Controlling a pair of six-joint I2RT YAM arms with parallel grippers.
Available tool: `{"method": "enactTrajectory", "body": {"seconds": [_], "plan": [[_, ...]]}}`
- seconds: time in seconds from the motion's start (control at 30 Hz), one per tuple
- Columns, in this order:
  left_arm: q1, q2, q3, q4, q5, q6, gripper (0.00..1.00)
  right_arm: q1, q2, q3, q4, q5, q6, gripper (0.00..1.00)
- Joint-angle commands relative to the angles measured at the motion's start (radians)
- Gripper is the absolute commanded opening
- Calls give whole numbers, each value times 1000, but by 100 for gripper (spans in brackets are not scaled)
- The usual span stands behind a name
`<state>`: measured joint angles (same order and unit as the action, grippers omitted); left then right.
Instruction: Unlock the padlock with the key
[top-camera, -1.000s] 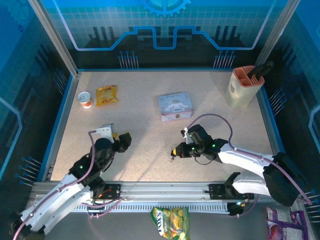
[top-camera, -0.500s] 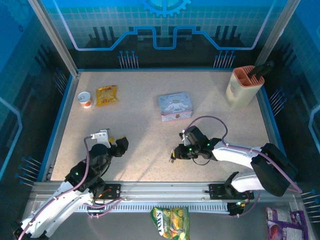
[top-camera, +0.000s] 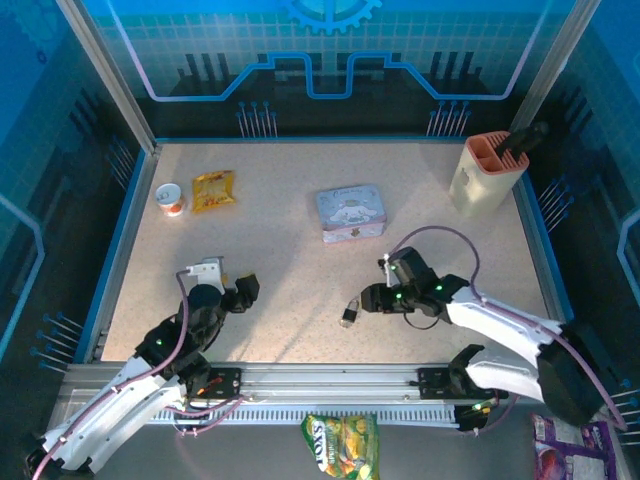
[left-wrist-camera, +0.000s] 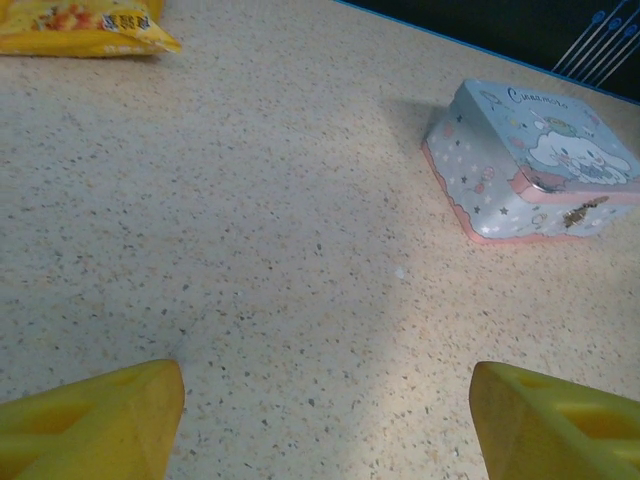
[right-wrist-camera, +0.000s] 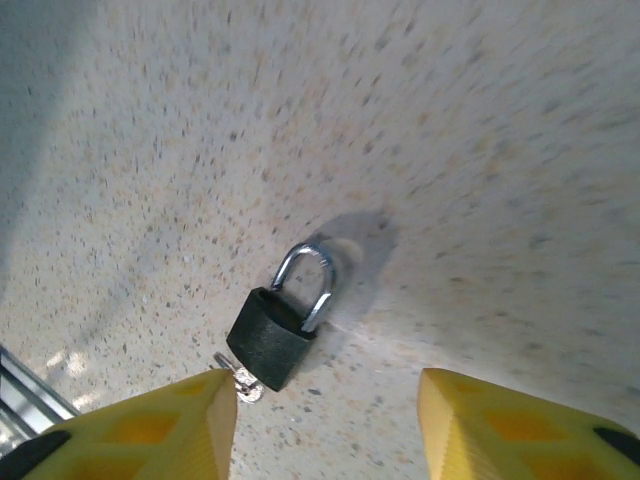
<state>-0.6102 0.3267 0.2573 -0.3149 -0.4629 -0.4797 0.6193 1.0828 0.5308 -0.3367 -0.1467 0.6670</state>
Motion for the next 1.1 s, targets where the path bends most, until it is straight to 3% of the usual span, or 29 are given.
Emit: {"method": "enactTrajectory", "body": {"seconds": [0.0,0.07,0.1,0.13,0.2,0.3,0.33,0.37,0.4,0.5,0.6,0.7,0.9,1.0,1.07], "plan": [[10,5,27,28,-87,47,78,-64,-115,72,-142,90,-125,54],[11,11,29,62,-142,68,87,-117,-167,102,-162,129,-179,58],[12,18,25,93,-173,84,98,-144,-191,109,-159,154,-210,60],[12,25,21,127,-209,111,99,-165,-209,110,-145,191,-235,66],[17,42,-9,229,-304,196,99,-216,-248,85,-82,302,-280,78],[30,69,-54,393,-425,330,99,-289,-320,6,75,375,-357,80],[40,78,-76,471,-436,379,99,-310,-342,-25,134,382,-376,81],[52,93,-97,556,-439,426,99,-330,-363,-59,195,391,-385,94],[69,111,-119,640,-425,476,99,-350,-377,-94,259,405,-380,100],[149,201,-169,843,-422,506,99,-392,-359,-188,433,441,-394,100],[247,320,-114,761,-334,472,99,-410,-305,-204,508,488,-401,100],[282,474,-80,798,-270,480,99,-415,-229,-188,587,530,-482,100],[337,809,-67,1113,-36,570,99,-418,-18,-206,797,601,-594,100],[376,933,-41,1230,122,599,99,-419,90,-227,942,591,-629,100],[398,1025,-30,1346,163,626,99,-420,148,-217,1007,574,-660,100]]}}
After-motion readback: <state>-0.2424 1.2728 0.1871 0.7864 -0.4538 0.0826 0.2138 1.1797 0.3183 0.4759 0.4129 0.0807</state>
